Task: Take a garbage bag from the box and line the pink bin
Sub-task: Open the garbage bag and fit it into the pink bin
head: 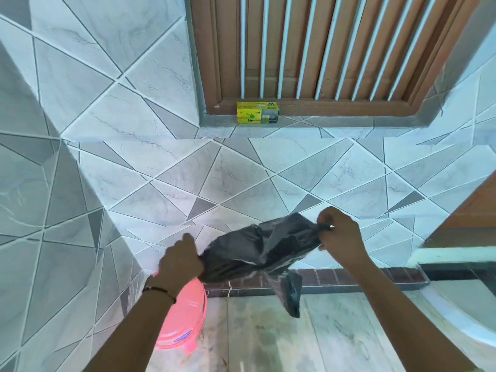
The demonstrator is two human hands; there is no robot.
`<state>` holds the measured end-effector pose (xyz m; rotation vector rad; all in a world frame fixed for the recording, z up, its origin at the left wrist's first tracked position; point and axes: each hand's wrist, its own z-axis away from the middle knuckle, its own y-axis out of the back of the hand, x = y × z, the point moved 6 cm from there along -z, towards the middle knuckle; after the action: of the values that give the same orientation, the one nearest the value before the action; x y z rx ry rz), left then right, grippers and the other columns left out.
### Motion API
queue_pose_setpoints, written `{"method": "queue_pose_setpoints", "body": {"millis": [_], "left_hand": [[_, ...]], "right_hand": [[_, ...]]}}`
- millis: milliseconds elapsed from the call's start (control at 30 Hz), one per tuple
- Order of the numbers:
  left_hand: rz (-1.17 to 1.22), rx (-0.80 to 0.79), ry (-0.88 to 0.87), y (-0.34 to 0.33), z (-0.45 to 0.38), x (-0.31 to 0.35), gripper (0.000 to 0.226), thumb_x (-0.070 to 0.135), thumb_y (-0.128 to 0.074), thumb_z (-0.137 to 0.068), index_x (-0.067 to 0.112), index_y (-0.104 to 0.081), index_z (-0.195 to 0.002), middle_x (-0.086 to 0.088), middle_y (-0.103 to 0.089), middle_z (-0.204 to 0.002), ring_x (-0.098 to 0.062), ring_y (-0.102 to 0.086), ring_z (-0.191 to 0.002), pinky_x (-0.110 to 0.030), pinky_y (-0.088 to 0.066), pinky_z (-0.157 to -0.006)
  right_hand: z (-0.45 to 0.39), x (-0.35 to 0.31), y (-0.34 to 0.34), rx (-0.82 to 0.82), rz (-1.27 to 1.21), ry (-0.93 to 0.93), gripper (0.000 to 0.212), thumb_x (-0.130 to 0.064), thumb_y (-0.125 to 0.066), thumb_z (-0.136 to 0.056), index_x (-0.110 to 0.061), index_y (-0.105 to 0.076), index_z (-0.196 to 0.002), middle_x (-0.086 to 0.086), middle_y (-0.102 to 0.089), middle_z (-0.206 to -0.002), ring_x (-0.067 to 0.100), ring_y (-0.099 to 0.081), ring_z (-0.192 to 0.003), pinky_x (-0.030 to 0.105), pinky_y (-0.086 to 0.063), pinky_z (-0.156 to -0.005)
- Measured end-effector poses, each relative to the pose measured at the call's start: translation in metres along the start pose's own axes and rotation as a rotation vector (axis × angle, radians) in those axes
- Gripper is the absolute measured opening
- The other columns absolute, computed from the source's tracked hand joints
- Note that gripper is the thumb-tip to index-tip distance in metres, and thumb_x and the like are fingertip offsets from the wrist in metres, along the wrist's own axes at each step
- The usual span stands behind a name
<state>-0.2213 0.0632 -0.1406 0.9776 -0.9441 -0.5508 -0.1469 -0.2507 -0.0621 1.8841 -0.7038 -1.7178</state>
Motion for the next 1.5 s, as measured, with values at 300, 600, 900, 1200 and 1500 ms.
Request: {"method": "queue_pose_setpoints", "body": {"millis": [300, 600, 900, 1200, 1500], "left_hand": [[0.514, 0.006, -0.449, -0.023, 0.071, 0.124, 0.062, 0.076, -0.049, -0.067, 0.029, -0.052, -0.107, 0.008, -0.061, -0.100, -0.010, -0.059, -0.094, -0.029, -0.049, -0.081], [0.859, 0.121, -0.144, 0.003, 0.015, 0.069, 0.019, 0.005, -0.051, -0.087, 0.014, -0.066, -0.081, -0.003, -0.066, -0.075, -0.021, -0.059, -0.070, -0.029, -0.051, -0.067], [0.343, 0.358, -0.275, 0.036, -0.003, 0.042, 0.018, 0.019, -0.052, -0.091, 0.007, -0.065, -0.087, -0.014, -0.070, -0.090, -0.032, -0.062, -0.089, -0.031, -0.041, -0.072], [0.943, 0.284, 0.243, -0.006, 0.013, 0.012, 0.089, 0.059, -0.063, -0.071, 0.019, -0.026, -0.141, -0.017, -0.038, -0.143, -0.036, -0.042, -0.128, -0.048, -0.034, -0.108], [0.825, -0.407, -0.050, -0.055, 0.055, 0.075, 0.033, 0.013, -0.069, -0.079, 0.007, -0.062, -0.111, -0.004, -0.072, -0.092, -0.019, -0.068, -0.082, -0.027, -0.053, -0.076]], "right_hand": [[0.002, -0.032, -0.050, -0.137, -0.428, -0.133, 0.019, -0.016, -0.054, -0.082, 0.002, -0.061, -0.081, 0.031, -0.063, -0.087, 0.026, -0.053, -0.068, 0.036, -0.042, -0.064], [-0.007, -0.005, -0.029, -0.197, -0.744, -0.322, 0.031, 0.009, -0.034, -0.091, -0.004, -0.060, -0.082, 0.013, -0.060, -0.074, 0.022, -0.057, -0.064, 0.031, -0.051, -0.059], [0.008, -0.022, -0.017, -0.426, -0.660, 0.037, 0.020, 0.000, -0.057, -0.086, -0.017, -0.066, -0.079, 0.009, -0.063, -0.080, 0.021, -0.060, -0.075, 0.026, -0.047, -0.070], [0.001, -0.019, -0.033, -0.229, -0.191, 0.054, 0.044, 0.008, -0.043, -0.079, -0.023, -0.073, -0.067, -0.006, -0.072, -0.076, 0.015, -0.064, -0.066, 0.023, -0.049, -0.063], [-0.002, -0.019, -0.042, -0.237, -0.441, -0.072, 0.038, 0.008, -0.043, -0.082, -0.019, -0.068, -0.074, 0.009, -0.070, -0.087, 0.024, -0.062, -0.076, 0.033, -0.050, -0.070]]}}
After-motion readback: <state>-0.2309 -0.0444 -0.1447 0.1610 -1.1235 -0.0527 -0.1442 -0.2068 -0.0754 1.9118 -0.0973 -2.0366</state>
